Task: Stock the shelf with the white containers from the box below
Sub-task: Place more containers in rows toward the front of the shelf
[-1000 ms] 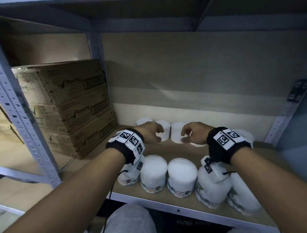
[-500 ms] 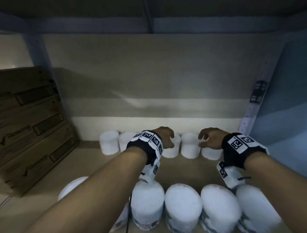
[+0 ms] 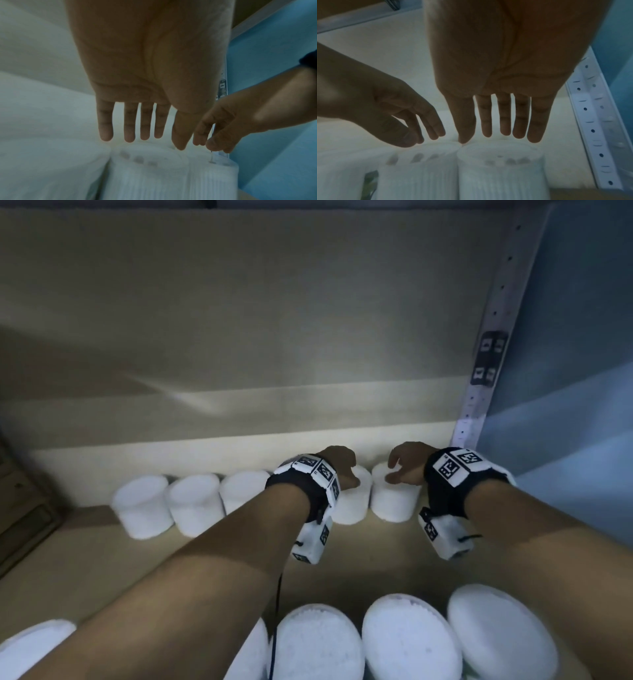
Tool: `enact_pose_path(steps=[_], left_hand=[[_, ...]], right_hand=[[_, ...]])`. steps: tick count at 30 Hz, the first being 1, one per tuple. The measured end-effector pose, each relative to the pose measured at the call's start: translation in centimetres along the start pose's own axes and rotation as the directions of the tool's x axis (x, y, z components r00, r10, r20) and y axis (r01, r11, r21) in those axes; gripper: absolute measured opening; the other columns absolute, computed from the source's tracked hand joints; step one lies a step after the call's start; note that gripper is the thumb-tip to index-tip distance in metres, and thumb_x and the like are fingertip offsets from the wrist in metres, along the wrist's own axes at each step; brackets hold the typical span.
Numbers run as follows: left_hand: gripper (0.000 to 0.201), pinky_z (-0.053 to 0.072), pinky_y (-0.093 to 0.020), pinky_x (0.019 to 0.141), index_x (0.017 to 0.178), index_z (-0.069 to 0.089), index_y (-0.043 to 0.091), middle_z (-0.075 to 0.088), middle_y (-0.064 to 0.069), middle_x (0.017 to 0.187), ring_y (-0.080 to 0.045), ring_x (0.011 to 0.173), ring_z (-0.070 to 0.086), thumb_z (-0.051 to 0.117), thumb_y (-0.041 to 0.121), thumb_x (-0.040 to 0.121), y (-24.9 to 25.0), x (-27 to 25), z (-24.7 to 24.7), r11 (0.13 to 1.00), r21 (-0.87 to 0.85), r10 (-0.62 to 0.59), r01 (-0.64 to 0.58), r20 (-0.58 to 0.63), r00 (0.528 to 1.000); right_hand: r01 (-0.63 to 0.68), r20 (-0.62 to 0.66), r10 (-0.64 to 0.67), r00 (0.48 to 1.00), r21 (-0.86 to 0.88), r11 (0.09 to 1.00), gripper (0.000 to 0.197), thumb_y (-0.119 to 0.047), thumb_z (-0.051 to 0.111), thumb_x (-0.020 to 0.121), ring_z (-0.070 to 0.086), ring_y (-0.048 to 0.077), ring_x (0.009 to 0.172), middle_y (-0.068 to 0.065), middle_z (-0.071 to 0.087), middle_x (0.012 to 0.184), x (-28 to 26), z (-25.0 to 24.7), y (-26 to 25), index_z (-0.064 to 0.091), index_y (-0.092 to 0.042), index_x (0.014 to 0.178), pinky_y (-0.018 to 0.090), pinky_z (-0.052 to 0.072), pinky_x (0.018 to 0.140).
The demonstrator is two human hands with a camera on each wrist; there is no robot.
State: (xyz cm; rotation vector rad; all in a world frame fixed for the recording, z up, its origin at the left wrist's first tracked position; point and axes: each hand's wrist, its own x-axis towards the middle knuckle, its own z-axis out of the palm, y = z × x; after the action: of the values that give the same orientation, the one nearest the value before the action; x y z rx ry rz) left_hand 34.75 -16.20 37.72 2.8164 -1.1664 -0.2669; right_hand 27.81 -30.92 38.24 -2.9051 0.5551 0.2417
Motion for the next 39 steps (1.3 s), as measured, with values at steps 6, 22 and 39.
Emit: enact_pose_path(steps=[6, 22, 39], left_hand=[[0.05, 0.042, -0.034, 0.102, 0.132, 0.052, 0.002, 0.051, -0.015, 0.138, -0.03, 0.127, 0.05, 0.058, 0.03, 0.091, 0.8, 1.7, 0.8, 0.999, 0.041, -0.022, 0.021, 0.043, 0.999], [0.053, 0.034, -0.033, 0.108, 0.139, 0.045, 0.013, 0.041, -0.01, 0.142, -0.027, 0.133, 0.041, 0.057, 0.036, 0.092, 0.0, 1.3, 2.0, 1.0, 0.01, 0.013, -0.013, -0.027, 1.0], [0.053, 0.035, -0.042, 0.11, 0.137, 0.045, 0.017, 0.04, -0.009, 0.14, -0.03, 0.133, 0.037, 0.06, 0.036, 0.09, -0.4, 1.9, 2.5, 0.999, -0.05, -0.014, 0.013, -0.013, 1.0]], right_hand=[[0.012, 0.021, -0.011, 1.0, -0.06, 0.998, 0.057, -0.055, 0.067, 0.076, 0.052, 0.023, 0.115, 0.002, 0.051, 0.131, 1.8, 1.3, 1.4, 0.053, -0.021, 0.119, 0.038, 0.044, 0.099], [0.064, 0.018, -0.064, 0.998, -0.022, 0.998, 0.045, -0.024, 0.068, 0.085, 0.051, 0.027, 0.119, 0.01, 0.047, 0.134, 1.0, 1.5, 1.5, 0.051, -0.013, 0.126, 0.033, 0.042, 0.096], [0.008, -0.031, -0.01, 0.999, -0.063, 0.998, 0.06, -0.043, 0.054, 0.091, 0.041, 0.027, 0.132, 0.012, 0.038, 0.144, 1.3, 1.9, 1.5, 0.041, -0.01, 0.14, 0.034, 0.037, 0.107]])
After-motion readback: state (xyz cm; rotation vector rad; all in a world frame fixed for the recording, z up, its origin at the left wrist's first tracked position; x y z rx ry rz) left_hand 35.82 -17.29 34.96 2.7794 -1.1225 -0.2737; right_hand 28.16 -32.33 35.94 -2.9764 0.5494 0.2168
